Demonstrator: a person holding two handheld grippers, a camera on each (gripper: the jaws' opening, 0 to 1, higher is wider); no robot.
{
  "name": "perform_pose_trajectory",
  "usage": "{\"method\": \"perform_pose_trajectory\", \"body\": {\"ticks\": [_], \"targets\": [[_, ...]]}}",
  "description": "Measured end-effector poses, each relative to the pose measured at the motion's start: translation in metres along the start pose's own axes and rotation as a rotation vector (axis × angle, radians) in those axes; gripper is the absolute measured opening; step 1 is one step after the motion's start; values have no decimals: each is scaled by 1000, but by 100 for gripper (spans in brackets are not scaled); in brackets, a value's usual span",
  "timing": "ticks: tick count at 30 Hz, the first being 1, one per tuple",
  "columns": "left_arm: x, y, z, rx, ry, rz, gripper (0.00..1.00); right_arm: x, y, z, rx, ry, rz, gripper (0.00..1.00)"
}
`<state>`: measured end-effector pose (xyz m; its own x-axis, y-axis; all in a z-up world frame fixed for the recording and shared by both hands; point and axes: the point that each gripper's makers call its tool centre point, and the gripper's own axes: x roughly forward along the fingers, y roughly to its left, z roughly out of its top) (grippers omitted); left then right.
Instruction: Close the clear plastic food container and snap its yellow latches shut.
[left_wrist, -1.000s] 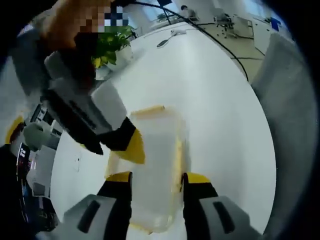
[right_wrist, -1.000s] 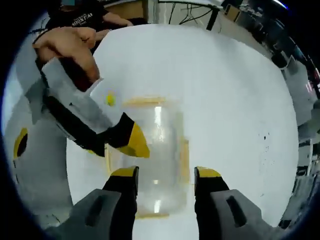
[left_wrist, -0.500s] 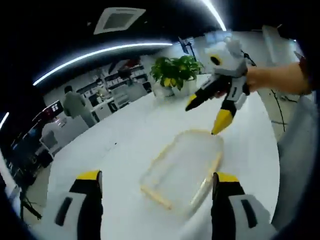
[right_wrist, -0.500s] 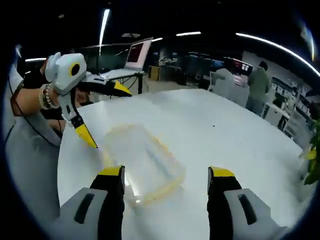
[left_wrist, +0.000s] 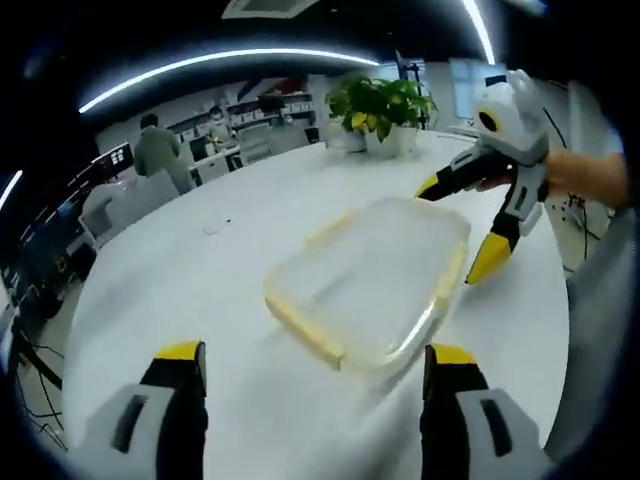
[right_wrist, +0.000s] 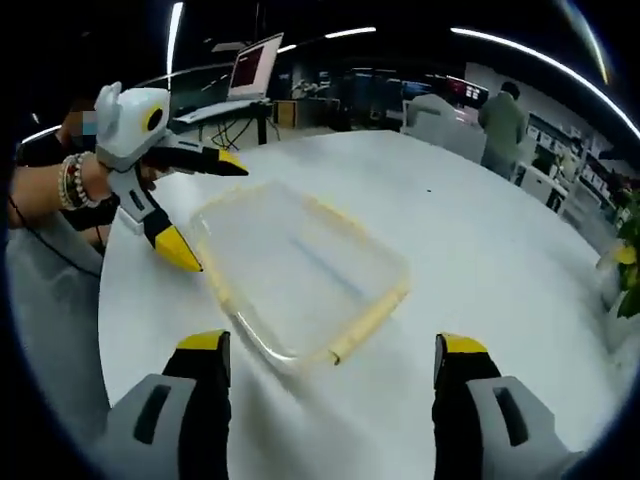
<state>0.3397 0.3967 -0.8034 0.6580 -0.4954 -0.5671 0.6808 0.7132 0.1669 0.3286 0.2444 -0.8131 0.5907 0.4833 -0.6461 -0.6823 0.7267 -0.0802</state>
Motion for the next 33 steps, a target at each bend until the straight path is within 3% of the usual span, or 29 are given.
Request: {"method": "perform_pose_trajectory", "body": {"ticks": [2,5,9,13,14,23,33], "targets": [[4,-9,-2,-67,-4,-51,80,1,2,2,18,-14,4,84],[6,-1,2,-96,-25,-17,76,3,6,6,11,-30,8,78],[5,-7,3,-72,-27,-25,71,7,12,4,-17,-26,22,62],[6,-20,7,-29,-36,-74,49,10,20,5,-21,-36,64,51],[6,-21,8,-23,-37,-74,48,10,19,5,-20,-34,57,51],[6,3,7,-87,-37,-29,41,18,12,12,-7,-34,49,35],[20,35,10,-67,0,-4,34,37,-6,34,-16,-35,48,27]]}}
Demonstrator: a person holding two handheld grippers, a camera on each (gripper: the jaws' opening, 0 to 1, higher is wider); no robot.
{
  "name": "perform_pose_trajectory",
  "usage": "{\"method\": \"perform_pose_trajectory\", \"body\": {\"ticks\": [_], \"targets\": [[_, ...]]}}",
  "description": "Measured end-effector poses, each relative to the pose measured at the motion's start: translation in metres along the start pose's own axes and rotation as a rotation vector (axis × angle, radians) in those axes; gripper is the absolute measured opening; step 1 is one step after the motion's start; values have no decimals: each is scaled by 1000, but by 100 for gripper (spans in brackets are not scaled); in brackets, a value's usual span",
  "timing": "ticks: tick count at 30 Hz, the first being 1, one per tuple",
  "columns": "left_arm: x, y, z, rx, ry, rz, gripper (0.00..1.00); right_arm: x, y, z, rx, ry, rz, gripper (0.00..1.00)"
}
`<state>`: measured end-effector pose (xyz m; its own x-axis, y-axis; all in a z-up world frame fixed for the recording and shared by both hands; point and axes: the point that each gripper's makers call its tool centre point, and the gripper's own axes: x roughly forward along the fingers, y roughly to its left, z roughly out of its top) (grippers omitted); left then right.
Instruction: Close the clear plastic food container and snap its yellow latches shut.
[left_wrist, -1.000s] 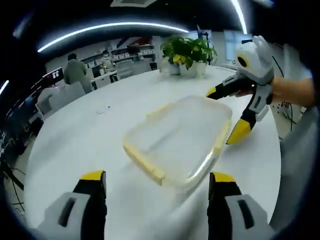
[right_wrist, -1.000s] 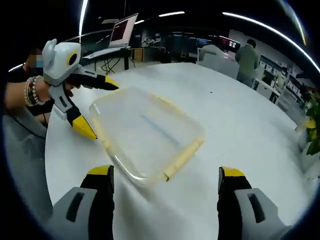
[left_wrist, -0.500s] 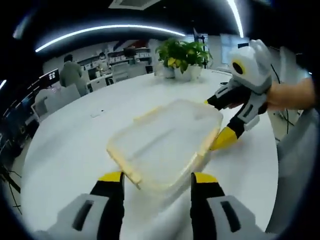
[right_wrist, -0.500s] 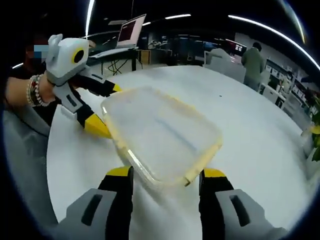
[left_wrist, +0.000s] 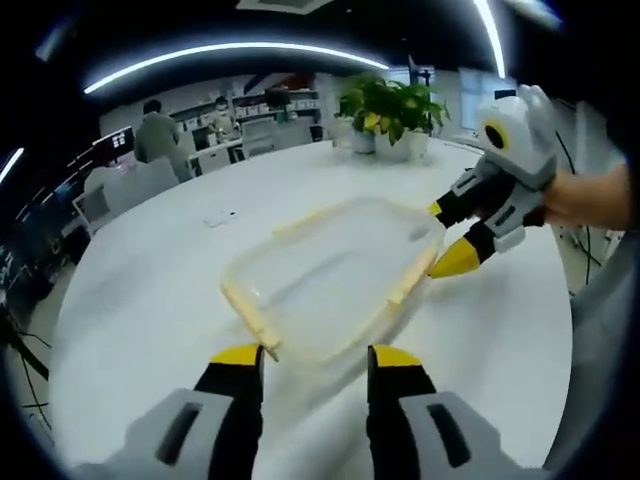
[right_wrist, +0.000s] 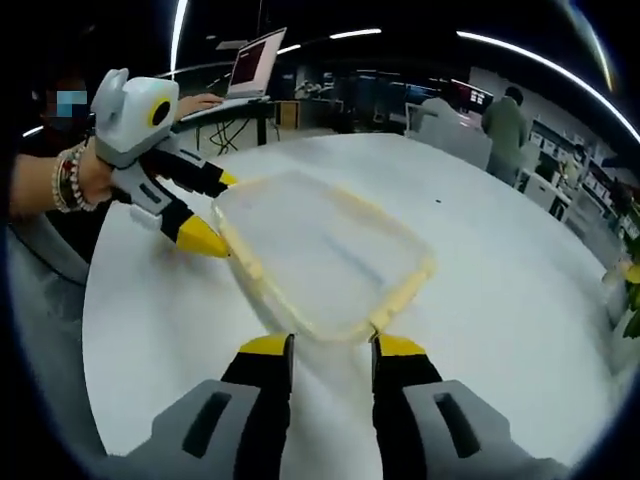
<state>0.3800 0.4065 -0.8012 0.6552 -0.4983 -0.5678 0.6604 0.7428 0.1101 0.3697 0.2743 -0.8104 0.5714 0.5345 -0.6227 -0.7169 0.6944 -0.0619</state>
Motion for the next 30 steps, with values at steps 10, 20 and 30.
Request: {"method": "perform_pose_trajectory", "body": {"ticks": [10,20,30], "targets": [[24,44,15,1,13,32,27,31,-26,22,60,-35,-14,25],[44,64,33,29,8,51,28,49,-49,35,83,-37,-37,25],[51,65,36,60,22,35,28,54,-60,36,52,-11,-70,24]]}}
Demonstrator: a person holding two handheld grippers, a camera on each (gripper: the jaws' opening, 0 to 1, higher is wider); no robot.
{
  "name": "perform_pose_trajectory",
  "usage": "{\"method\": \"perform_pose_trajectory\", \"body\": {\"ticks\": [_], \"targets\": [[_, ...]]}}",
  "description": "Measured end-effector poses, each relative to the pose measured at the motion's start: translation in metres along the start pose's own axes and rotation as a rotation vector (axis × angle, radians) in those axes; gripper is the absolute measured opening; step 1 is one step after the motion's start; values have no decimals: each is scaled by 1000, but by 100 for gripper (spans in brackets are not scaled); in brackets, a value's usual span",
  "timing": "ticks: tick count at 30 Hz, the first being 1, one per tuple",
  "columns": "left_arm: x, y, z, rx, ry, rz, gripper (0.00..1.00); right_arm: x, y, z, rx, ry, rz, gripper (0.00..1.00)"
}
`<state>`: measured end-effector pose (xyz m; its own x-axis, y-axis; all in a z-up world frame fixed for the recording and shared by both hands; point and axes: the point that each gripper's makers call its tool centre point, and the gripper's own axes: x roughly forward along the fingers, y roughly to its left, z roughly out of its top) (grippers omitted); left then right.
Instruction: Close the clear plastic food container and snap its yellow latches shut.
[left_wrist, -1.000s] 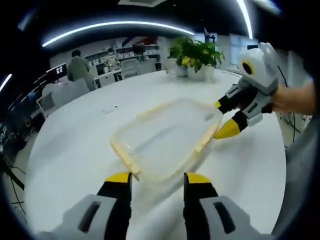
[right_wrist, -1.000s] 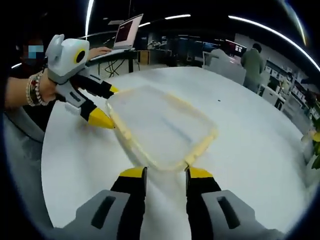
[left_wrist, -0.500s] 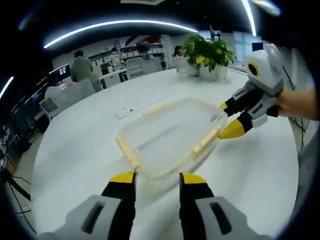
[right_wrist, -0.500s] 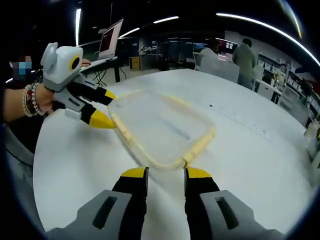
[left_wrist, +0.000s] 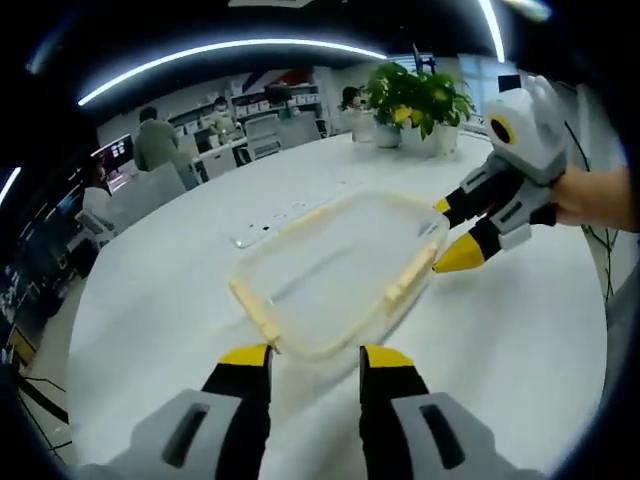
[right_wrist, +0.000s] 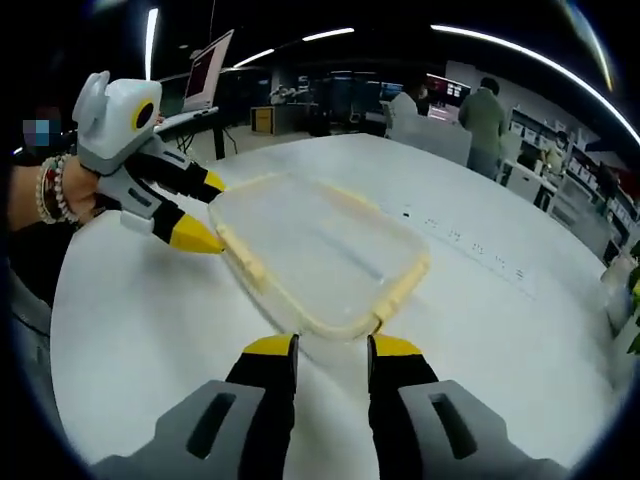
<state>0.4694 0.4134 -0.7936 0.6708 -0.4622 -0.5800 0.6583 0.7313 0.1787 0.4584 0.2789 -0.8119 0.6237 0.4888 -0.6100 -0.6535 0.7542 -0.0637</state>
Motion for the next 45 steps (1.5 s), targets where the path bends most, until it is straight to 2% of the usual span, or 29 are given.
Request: {"method": "perform_pose_trajectory", "body": {"ticks": [3,5,6,8,10,13,14,15,17,19,22,24,26,29,31,32,34,36,38,41,44,45], "targets": [[-4,-3,1,9,-2,-2,29,-2,0,0,0,-3,11,25],[-7,-3,-4,49,17,5,31,-6,-1,-2,21,1,17,26],[-10,-3,-8,67,38,9,34,-10,-2,-3,33,-2,19,27],[-15,-5,-8,65,32,7,42,-21,-4,-1,53,-17,19,29],[-24,-4,-3,36,-1,7,46,-30,-5,2,70,-41,20,29],[-41,-6,14,-130,-97,4,56,-46,-8,8,93,-74,11,33],[-43,-7,16,-140,-107,0,63,-53,-8,10,100,-86,5,36],[-50,-8,24,-153,-147,-1,68,-59,-8,13,104,-99,0,39],[-65,-9,34,-109,-204,15,68,-73,-5,20,114,-148,7,44],[-77,-13,39,-107,-239,16,74,-86,-1,25,120,-187,12,47],[-95,-23,54,-139,-349,-9,100,-104,5,37,96,-285,13,57],[-108,-37,56,-140,-395,-76,99,-113,9,36,76,-306,16,72],[-117,-42,46,-156,-349,-84,99,-122,14,35,66,-318,20,87],[-137,-46,40,-185,-334,-88,99,-134,16,32,61,-317,8,95],[-147,-45,34,-212,-315,-79,99,-146,19,31,61,-340,0,99],[-157,-41,30,-219,-303,-62,99,-154,20,33,54,-370,-10,100],[-171,-38,28,-221,-305,-41,99,-165,21,30,52,-379,-18,100],[-195,-32,27,-249,-328,2,99,-181,25,27,65,-395,-15,100],[-220,-28,29,-283,-378,36,99,-193,28,25,72,-398,-19,100],[-255,-23,18,-296,-411,100,99,-218,34,18,111,-423,-46,100],[-282,-21,3,-312,-426,156,99,-237,45,6,156,-427,-33,100],[-293,-23,-2,-324,-445,173,99,-245,48,4,166,-456,-42,100]]}}
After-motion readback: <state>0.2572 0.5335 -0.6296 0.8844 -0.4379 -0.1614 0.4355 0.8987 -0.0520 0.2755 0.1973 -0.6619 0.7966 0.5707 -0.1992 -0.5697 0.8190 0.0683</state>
